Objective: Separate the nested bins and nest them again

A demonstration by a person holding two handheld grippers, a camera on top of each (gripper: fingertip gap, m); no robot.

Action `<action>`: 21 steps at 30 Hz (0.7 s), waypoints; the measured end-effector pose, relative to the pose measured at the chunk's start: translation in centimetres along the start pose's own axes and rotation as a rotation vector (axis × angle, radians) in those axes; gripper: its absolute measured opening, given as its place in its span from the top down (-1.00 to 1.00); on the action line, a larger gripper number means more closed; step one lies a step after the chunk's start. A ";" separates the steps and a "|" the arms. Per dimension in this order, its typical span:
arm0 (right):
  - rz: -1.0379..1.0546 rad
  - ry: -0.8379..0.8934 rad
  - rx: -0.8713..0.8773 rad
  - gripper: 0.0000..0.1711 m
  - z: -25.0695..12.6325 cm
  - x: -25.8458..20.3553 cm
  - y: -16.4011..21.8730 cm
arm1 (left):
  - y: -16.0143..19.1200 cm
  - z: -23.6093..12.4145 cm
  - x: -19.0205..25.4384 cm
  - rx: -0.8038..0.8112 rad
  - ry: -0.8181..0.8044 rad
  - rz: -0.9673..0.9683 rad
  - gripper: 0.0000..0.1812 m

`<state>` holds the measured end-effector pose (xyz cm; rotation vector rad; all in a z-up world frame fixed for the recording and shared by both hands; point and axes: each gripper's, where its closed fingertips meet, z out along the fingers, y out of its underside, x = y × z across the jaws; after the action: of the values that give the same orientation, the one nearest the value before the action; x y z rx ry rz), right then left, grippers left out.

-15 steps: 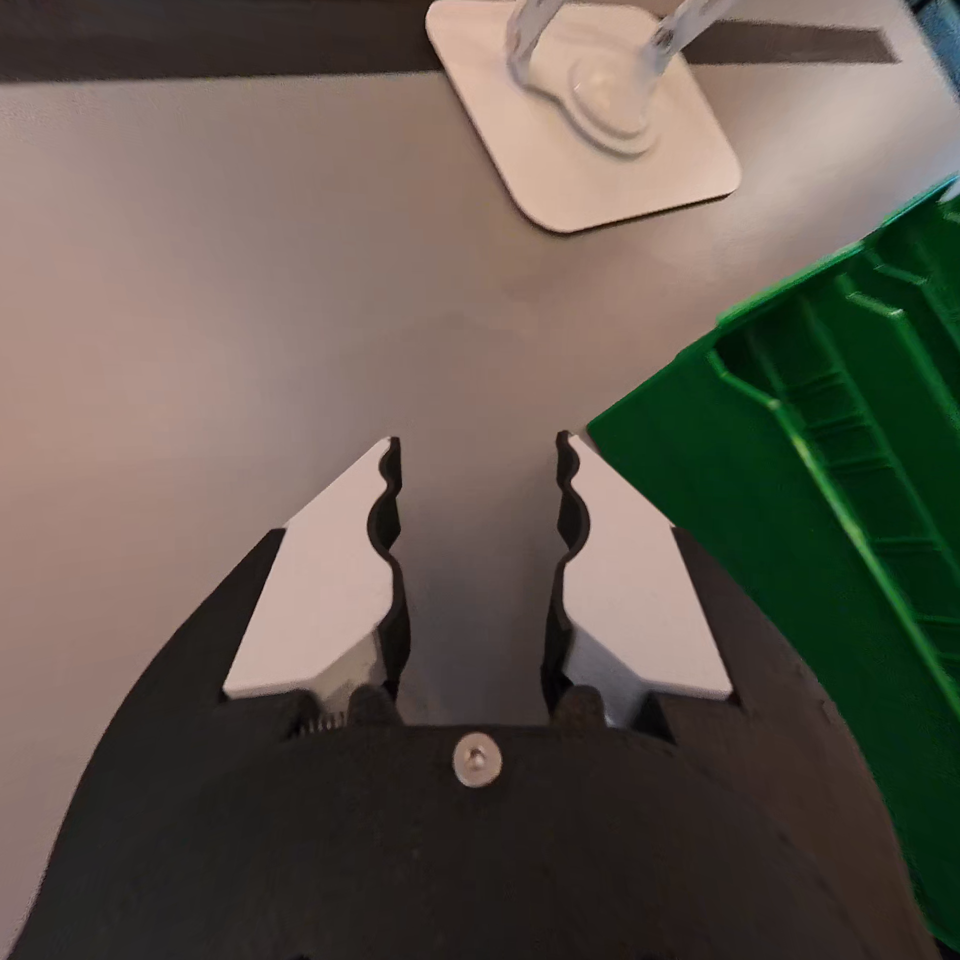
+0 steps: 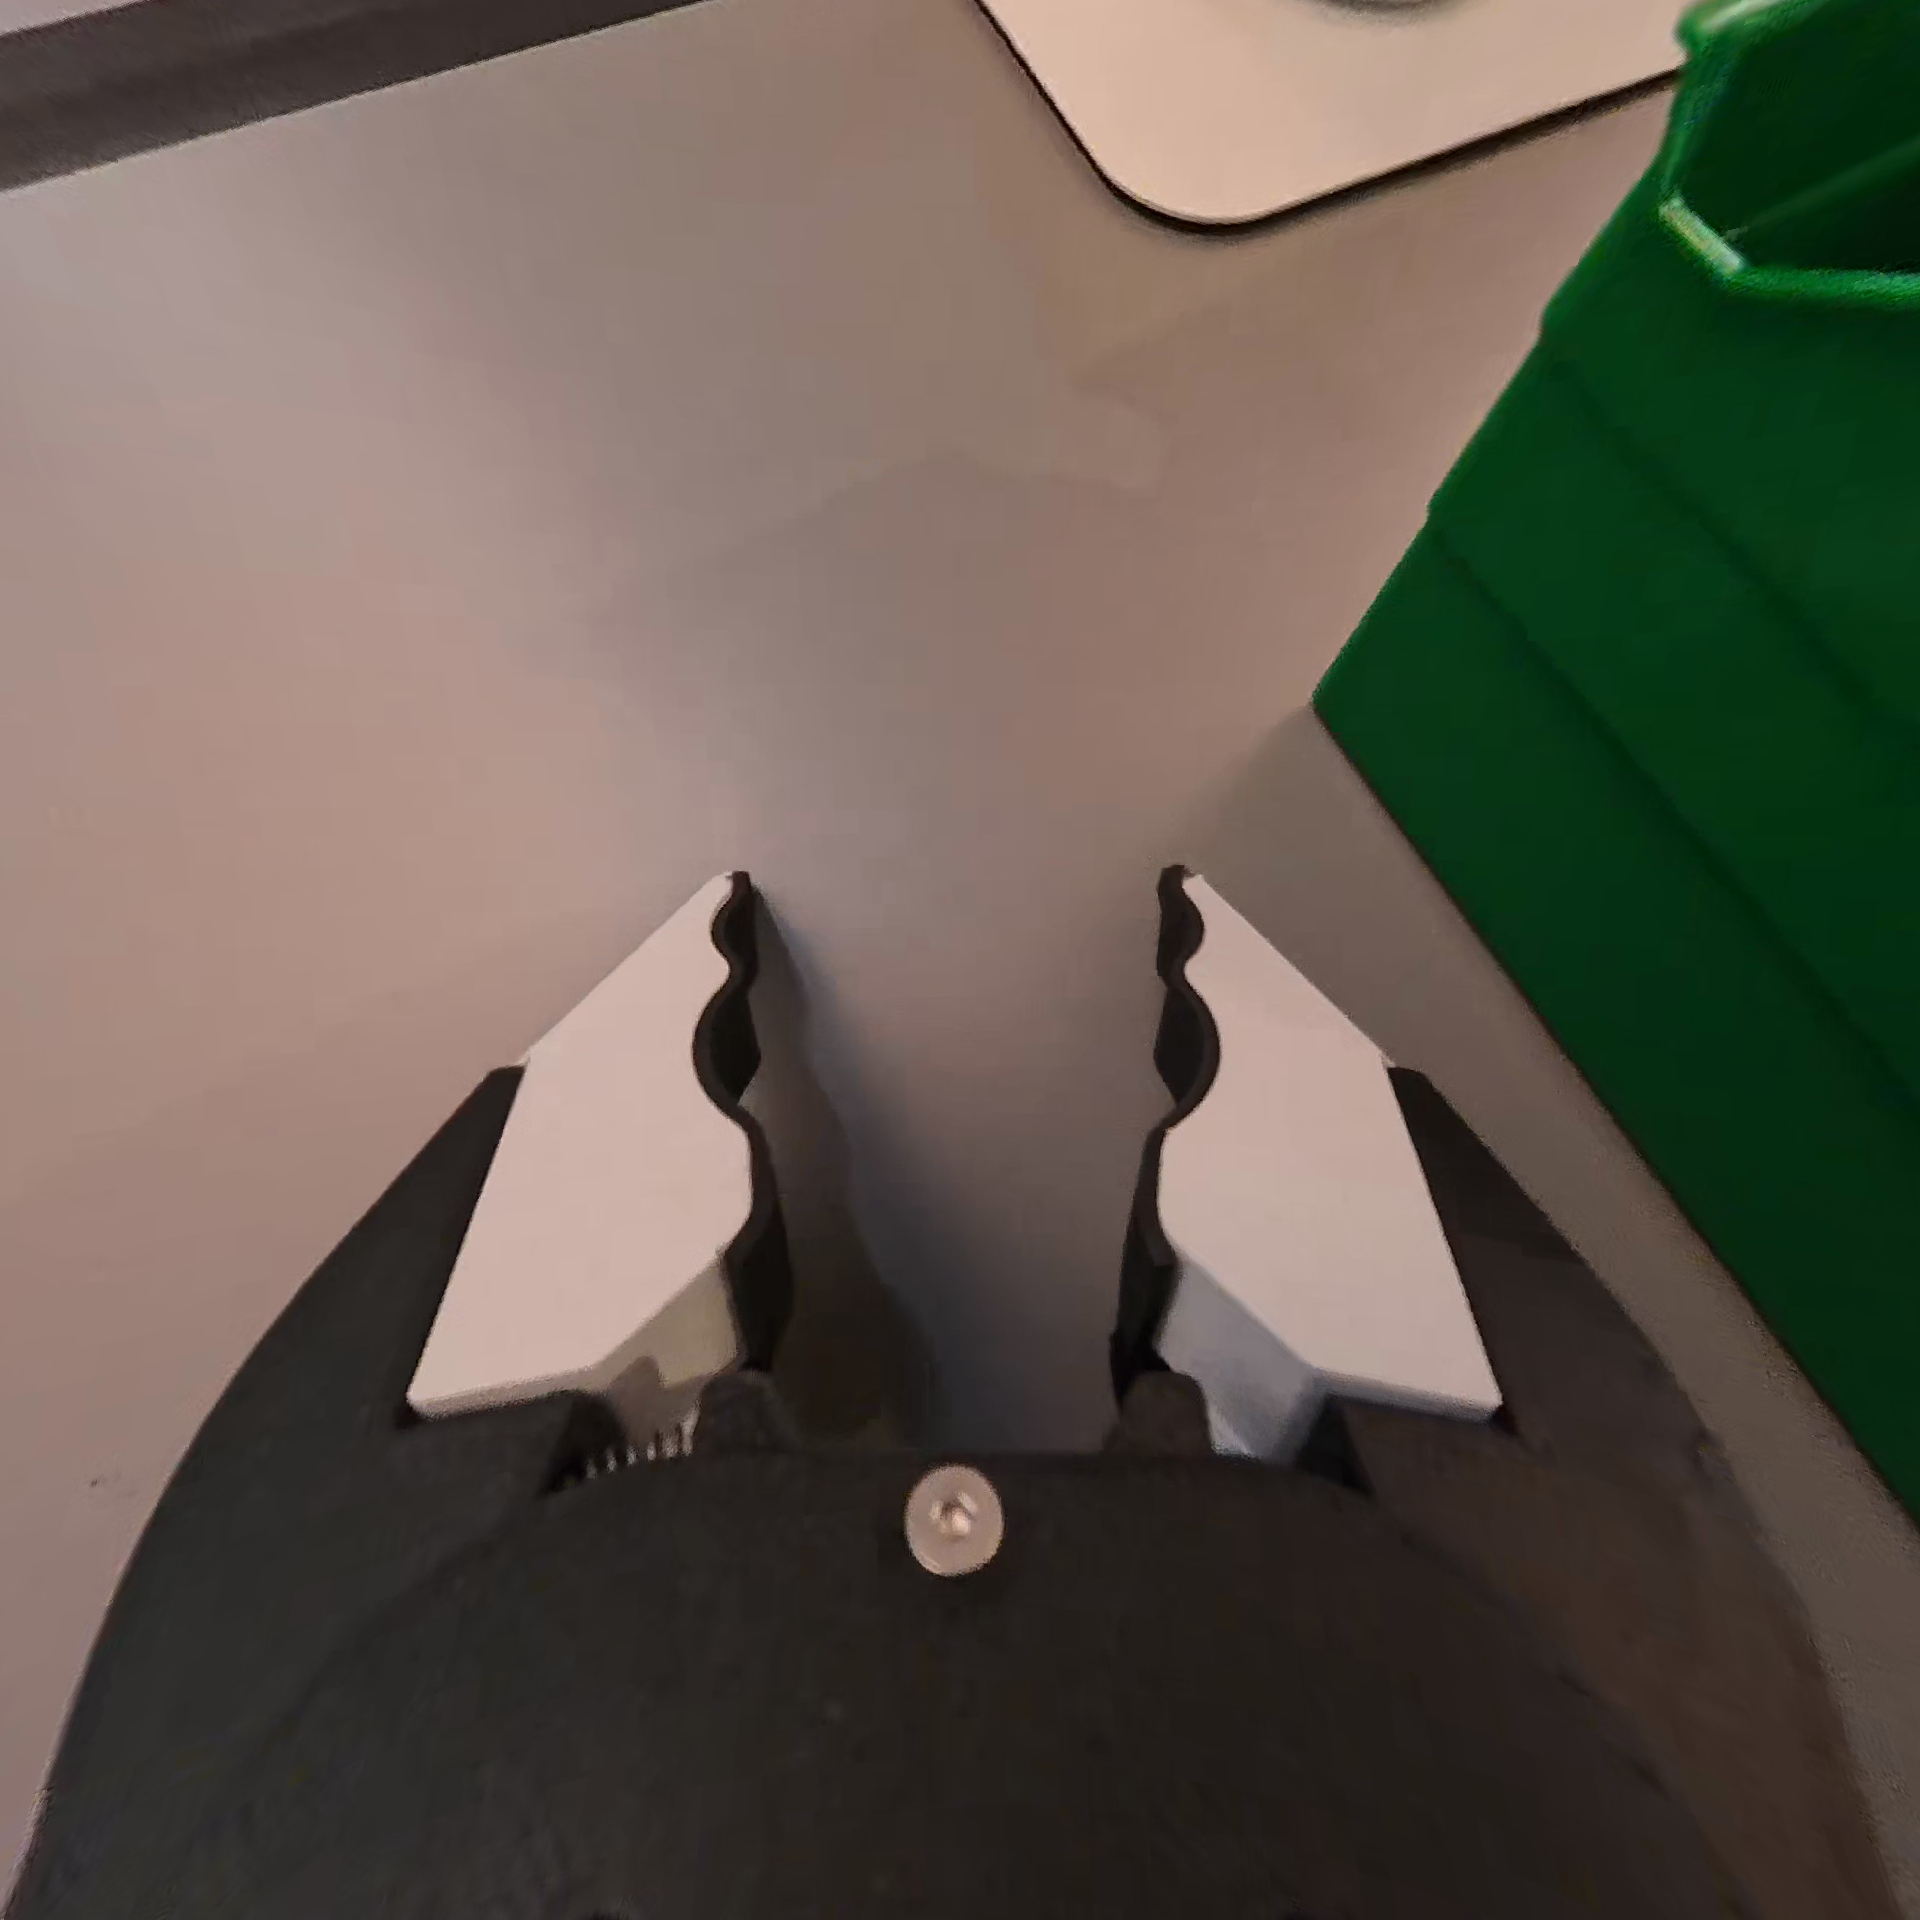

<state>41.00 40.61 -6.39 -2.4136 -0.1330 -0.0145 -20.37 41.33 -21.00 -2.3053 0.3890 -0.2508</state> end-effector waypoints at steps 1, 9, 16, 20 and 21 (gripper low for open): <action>0.000 -0.006 0.003 -0.27 0.1 -0.1 -0.1 | 0.0 0.0 0.0 -0.001 -0.003 0.005 0.17; -0.026 -0.031 -0.003 -0.27 1.4 -0.5 0.1 | -0.1 -0.2 -0.4 0.010 -0.010 -0.026 0.30; -0.019 -0.034 0.009 -0.27 1.6 0.6 -0.2 | 0.0 -0.1 -0.3 -0.002 -0.041 0.010 0.29; -0.013 -0.038 0.014 -0.26 1.8 1.1 -0.3 | 0.0 -0.1 -0.6 0.005 -0.039 -0.014 0.33; -0.011 -0.039 0.014 -0.26 1.9 1.2 -0.3 | 0.0 -0.1 -0.6 0.004 -0.042 -0.012 0.33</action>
<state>42.14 42.22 -7.56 -2.3994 -0.1638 0.0281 -20.95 41.48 -20.95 -2.3054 0.3534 -0.2089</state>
